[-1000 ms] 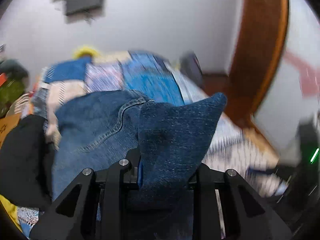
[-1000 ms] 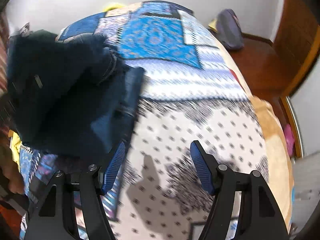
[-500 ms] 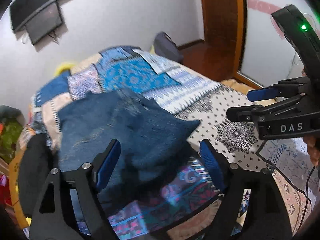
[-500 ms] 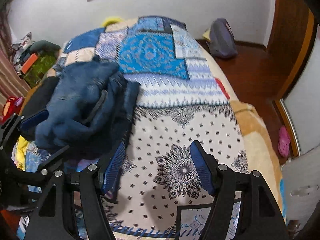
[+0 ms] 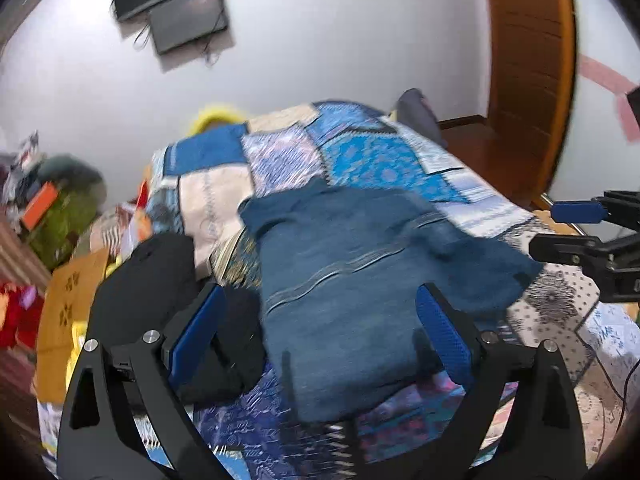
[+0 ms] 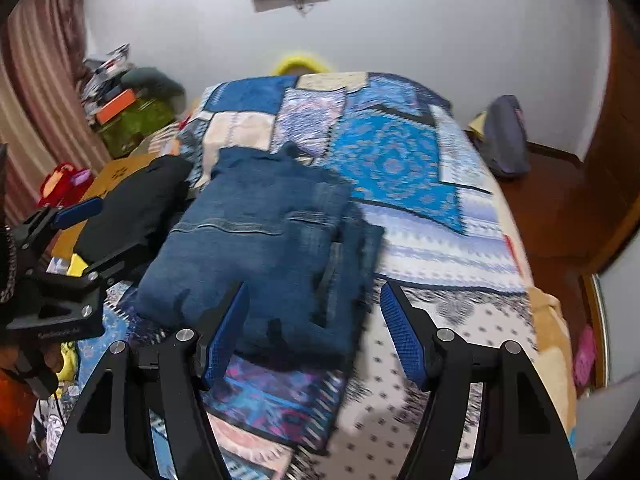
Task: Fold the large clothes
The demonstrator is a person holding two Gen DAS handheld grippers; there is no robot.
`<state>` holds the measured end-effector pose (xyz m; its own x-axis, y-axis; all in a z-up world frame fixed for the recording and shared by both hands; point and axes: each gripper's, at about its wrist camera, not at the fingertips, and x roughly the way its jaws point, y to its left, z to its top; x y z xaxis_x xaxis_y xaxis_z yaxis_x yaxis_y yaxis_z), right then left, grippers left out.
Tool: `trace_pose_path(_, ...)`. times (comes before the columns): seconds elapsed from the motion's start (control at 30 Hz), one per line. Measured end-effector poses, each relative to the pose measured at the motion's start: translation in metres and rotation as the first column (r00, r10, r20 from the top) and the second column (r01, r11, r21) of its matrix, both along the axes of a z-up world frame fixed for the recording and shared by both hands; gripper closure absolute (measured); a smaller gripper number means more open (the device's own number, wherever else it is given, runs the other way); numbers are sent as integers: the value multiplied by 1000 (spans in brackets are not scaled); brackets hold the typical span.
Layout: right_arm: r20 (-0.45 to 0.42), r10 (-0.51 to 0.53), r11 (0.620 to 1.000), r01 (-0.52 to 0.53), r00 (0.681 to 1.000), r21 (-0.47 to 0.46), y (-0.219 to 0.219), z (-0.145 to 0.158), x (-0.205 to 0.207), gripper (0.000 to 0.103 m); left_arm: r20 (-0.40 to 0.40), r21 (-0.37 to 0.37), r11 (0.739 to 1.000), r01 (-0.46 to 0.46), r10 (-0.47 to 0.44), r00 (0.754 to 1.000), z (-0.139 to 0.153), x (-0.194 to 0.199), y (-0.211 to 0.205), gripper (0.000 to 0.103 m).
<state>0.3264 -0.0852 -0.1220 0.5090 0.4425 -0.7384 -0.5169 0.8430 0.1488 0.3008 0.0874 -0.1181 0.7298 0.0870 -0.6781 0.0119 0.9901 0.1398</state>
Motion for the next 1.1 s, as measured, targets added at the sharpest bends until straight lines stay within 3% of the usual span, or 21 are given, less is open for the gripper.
trace_pose_path(0.27,-148,-33,999,30,988,-20,2,-53,22,38,-197,-96,993,-68,48,979,-67,17,34,7)
trace_pose_path(0.4,-215,-56,998,61,975,17,-19,-76,23,28,-210,-151,986,-70,38,977,-89,11,33,6)
trace_pose_path(0.6,-233,-65,998,66,970,-3,-28,-69,18,27,-233,-201,977,-77,29,972,-87,6,36,6)
trace_pose_path(0.77,-162,-46,998,38,986,-53,-23,-45,15,27,-191,-131,990,-50,24,981,-62,1,36,6)
trace_pose_path(0.97,-103,23,1000,-25,994,-10,-4,-22,23,25,-147,-74,995,-66,54,988,-44,12,48,6)
trace_pose_path(1.1,-129,73,997,-72,989,14,16,-28,42,25,-170,-157,985,-71,44,985,-45,29,63,6)
